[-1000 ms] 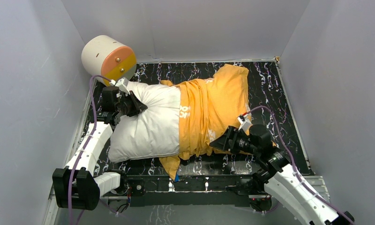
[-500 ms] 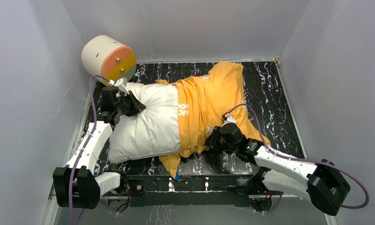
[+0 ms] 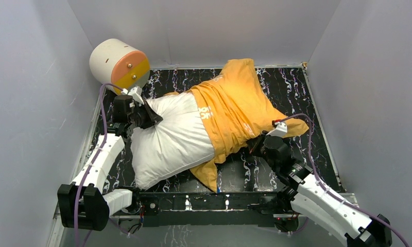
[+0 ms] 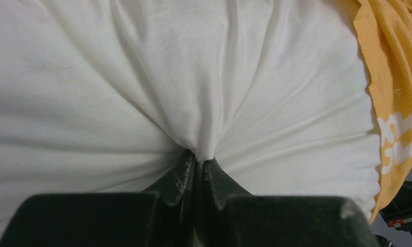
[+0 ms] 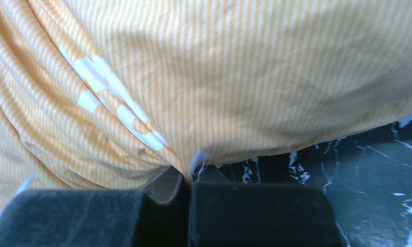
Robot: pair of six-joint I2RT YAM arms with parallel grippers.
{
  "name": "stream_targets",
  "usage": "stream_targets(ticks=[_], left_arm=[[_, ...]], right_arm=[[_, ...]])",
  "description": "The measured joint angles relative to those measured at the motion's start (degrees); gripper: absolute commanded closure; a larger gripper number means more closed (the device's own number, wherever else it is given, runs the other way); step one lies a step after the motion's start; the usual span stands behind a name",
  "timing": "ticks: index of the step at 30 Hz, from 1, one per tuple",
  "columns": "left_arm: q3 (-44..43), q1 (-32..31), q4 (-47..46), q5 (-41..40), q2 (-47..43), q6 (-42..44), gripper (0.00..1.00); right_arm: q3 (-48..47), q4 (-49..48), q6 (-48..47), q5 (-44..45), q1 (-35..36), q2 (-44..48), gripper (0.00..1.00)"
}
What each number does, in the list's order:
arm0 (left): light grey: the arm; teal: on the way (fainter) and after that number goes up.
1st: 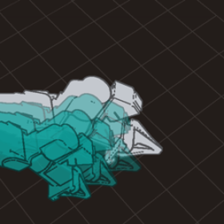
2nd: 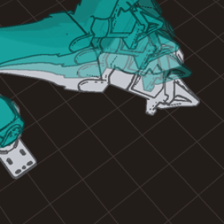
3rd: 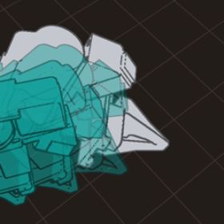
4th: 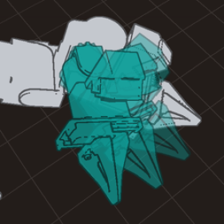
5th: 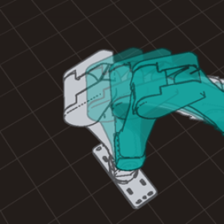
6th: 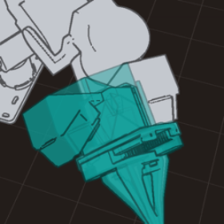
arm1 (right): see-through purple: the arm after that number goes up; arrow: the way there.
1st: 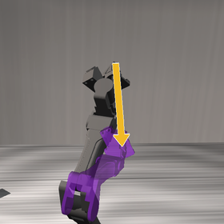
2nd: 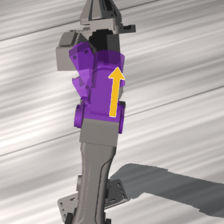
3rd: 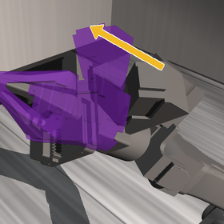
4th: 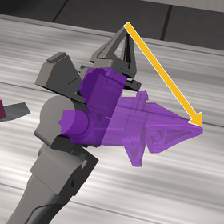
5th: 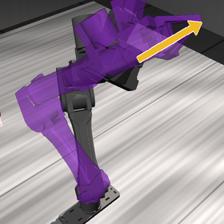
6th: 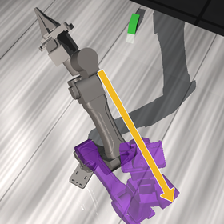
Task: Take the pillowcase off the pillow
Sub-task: Remove the pillow from the pillowcase.
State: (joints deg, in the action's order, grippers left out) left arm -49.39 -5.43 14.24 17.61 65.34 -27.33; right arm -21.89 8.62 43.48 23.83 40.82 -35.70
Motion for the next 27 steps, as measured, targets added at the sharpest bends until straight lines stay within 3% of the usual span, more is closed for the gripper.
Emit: stream_targets(ticks=[4,8,16,17,20,21,22,24,27], left_arm=[[0.0,-0.7,0.6,0.6,-0.5,-0.4,1.00],[0.0,-0.9,0.8,0.9,-0.6,-0.8,1.00],[0.0,-0.8,0.9,0.8,-0.9,-0.5,1.00],[0.0,-0.6,0.8,1.0,-1.0,-0.1,0.93],[0.3,-0.3,0.3,2.6,-1.7,1.9,0.45],[0.5,-0.2,0.3,2.9,-2.0,3.0,0.34],[0.8,-0.3,0.3,2.8,-2.6,3.8,0.26],[0.9,-1.2,0.7,2.1,-3.8,5.4,0.23],[0.4,-7.1,1.9,-2.2,-7.4,8.2,0.16]], right_arm=[[-1.6,3.4,-2.6,-1.8,-3.8,-0.1,1.00],[-7.0,6.5,-4.9,-5.8,-9.8,-5.9,0.99],[-13.3,8.5,-6.6,-18.5,-22.2,-9.5,0.71],[-13.3,8.4,-7.0,-20.1,-22.9,-9.6,0.61],[-13.0,8.0,-7.9,-28.0,-24.2,-11.1,0.45],[-12.3,7.6,-7.8,-30.8,-24.4,-11.6,0.41],[-11.2,7.1,-7.4,-33.2,-24.5,-11.7,0.34],[-7.8,6.1,-5.9,-36.9,-24.6,-11.0,0.23],[-1.9,6.2,-3.4,-40.4,-24.6,-6.7,0.15]])
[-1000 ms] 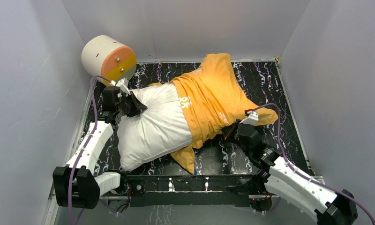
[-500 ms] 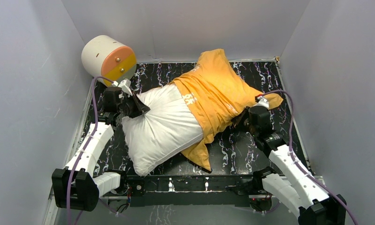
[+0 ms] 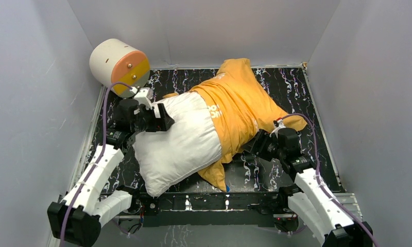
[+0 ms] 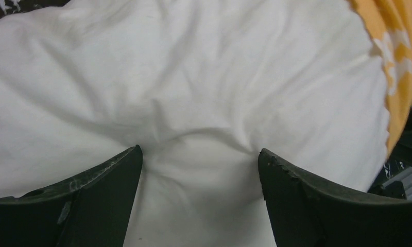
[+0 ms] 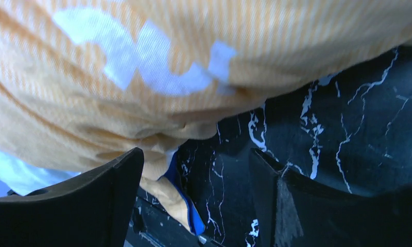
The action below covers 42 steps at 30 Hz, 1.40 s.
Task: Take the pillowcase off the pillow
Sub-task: Remove the pillow from the pillowcase.
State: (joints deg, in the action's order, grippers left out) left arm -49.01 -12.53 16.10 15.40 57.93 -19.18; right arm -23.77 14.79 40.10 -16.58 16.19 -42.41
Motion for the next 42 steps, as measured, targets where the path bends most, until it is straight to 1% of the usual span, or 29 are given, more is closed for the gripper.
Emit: stream_targets(ticks=[5,7,9,10,12,15,18,20,21,23,27,31,33,34,38,40,41,42], left_arm=[[-8.0,-14.4,5.2,-5.5,-5.8,2.7,0.13],[-10.4,-18.6,6.3,-6.5,-7.3,2.0,0.13],[-10.6,-23.2,7.2,-7.6,-8.4,-0.2,0.14],[-10.2,-26.1,7.9,-8.9,-8.7,-2.1,0.15],[-8.2,-32.9,8.8,-12.1,-8.2,-7.2,0.15],[-4.5,-42.8,10.4,-17.6,-6.2,-17.4,0.13],[-2.0,-50.1,11.4,-22.4,-5.1,-28.5,0.11],[-0.5,-53.7,10.7,-24.8,-5.3,-36.4,0.09],[0.3,-55.1,10.3,-26.0,-5.7,-40.3,0.08],[2.3,-57.8,9.0,-28.7,-6.5,-47.7,0.02],[6.3,-61.5,7.1,-32.9,-7.5,-60.1,0.01],[11.0,-62.2,5.2,-37.3,-6.1,-72.9,0.02],[13.5,-62.3,4.3,-41.0,-5.9,-78.0,0.02],[15.0,-62.3,3.4,-44.1,-5.9,-80.7,0.02],[16.3,-62.3,2.8,-55.6,-4.1,-85.5,0.02],[14.3,-62.0,4.8,-60.3,-0.7,-86.0,0.02],[12.2,-61.7,6.5,-63.1,2.3,-85.4,0.02],[10.2,-61.5,7.6,-65.3,5.1,-84.5,0.09]], right_arm=[[3.1,-1.0,2.8,-2.4,0.0,5.9,0.13],[3.7,-2.3,3.7,-3.3,0.0,6.1,0.13],[4.2,-3.4,4.8,-4.1,0.0,5.4,0.13],[4.6,-4.0,5.2,-4.5,0.0,5.0,0.13],[5.1,-4.8,6.1,-4.9,0.0,4.2,0.13],[6.3,-5.7,7.6,-4.8,0.0,4.0,0.13],[6.8,-5.9,8.3,-4.6,0.0,4.6,0.13],[6.8,-5.8,8.8,-4.2,0.0,5.3,0.12],[6.8,-5.8,9.1,-4.0,0.0,5.6,0.12],[6.8,-5.8,9.6,-3.4,0.0,6.3,0.12],[7.6,-5.9,10.8,-2.7,0.0,7.3,0.12],[7.9,-6.1,11.3,-2.9,0.0,7.3,0.13],[7.9,-6.4,11.5,-3.3,0.0,7.3,0.13],[7.9,-6.6,11.6,-3.7,0.0,7.4,0.13],[7.9,-7.3,11.6,-4.1,1.0,8.1,0.13],[7.9,-7.7,11.7,-4.1,2.3,8.2,0.13],[7.9,-8.1,11.8,-3.9,3.2,8.2,0.13],[7.9,-8.6,11.9,-3.6,4.2,8.2,0.13]])
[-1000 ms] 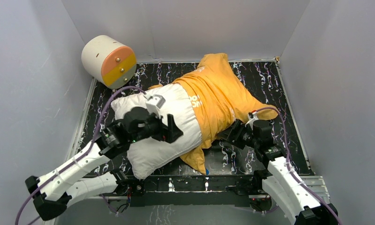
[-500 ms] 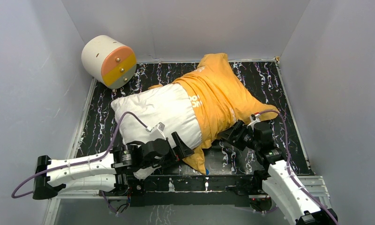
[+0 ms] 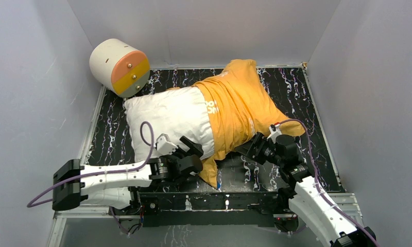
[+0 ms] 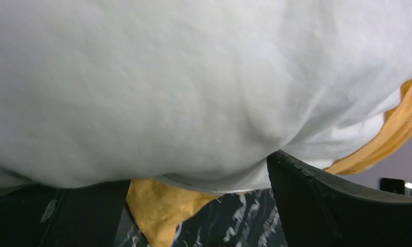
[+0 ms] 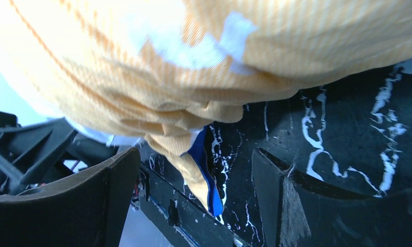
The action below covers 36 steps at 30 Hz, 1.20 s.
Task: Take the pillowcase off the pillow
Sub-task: Remove the pillow from the pillowcase.
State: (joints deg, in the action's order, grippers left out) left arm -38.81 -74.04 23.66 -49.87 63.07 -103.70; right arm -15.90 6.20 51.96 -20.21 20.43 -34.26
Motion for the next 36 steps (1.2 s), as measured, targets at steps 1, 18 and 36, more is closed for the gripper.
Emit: stream_targets(ticks=[1,18,36], left_arm=[[-1.6,0.1,1.0,-1.9,2.3,1.3,0.20],[6.7,1.6,5.7,-10.7,-2.2,9.4,1.00],[11.8,2.2,-12.5,-2.3,-15.8,18.1,0.02]], right_arm=[[0.0,-0.5,0.0,0.5,1.2,-0.3,0.12],[-1.0,-23.6,0.0,31.9,31.4,-19.8,0.22],[-1.3,-49.1,-6.6,42.9,40.0,-36.3,1.00]])
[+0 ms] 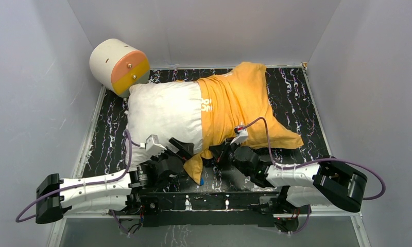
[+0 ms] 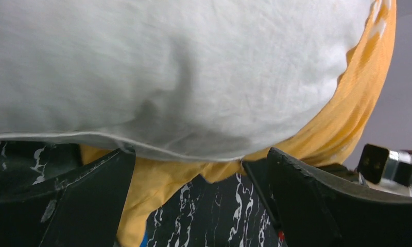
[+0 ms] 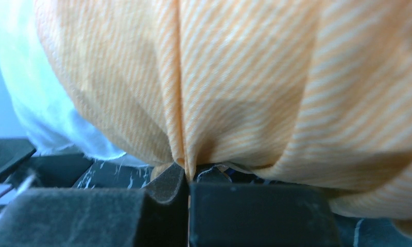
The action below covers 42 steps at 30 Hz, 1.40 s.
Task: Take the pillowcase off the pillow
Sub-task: Remove the pillow from the pillowcase.
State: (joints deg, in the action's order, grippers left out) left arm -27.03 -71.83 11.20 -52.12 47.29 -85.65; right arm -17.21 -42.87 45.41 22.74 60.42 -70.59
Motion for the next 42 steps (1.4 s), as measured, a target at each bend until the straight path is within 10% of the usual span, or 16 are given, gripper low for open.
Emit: stream_targets(ticks=[4,10,16,24,34,40,42], left_arm=[[-0.3,5.0,-5.4,1.9,7.0,1.5,0.03],[-2.7,19.0,-8.4,12.3,12.9,5.8,1.00],[0.1,19.6,-11.8,16.5,7.7,11.4,1.00],[0.1,18.8,-5.2,17.3,1.0,11.8,1.00],[-0.3,19.9,2.2,14.8,-5.4,16.4,1.00],[-0.3,20.3,3.0,15.2,-5.4,17.9,1.00],[-0.3,20.3,3.2,15.5,-5.4,18.2,1.00]], right_arm=[[-0.3,-0.7,-1.4,2.7,5.8,-0.2,1.00],[-0.9,0.7,-3.0,6.5,10.0,0.0,1.00],[1.0,8.0,0.4,13.4,10.7,7.7,1.00],[-2.8,46.4,22.5,25.9,12.0,25.7,1.00],[-7.9,56.2,9.7,16.0,12.3,32.6,0.27],[-13.1,68.0,19.4,14.7,12.3,28.9,0.20],[-13.1,72.2,23.9,15.5,12.3,28.3,0.41]])
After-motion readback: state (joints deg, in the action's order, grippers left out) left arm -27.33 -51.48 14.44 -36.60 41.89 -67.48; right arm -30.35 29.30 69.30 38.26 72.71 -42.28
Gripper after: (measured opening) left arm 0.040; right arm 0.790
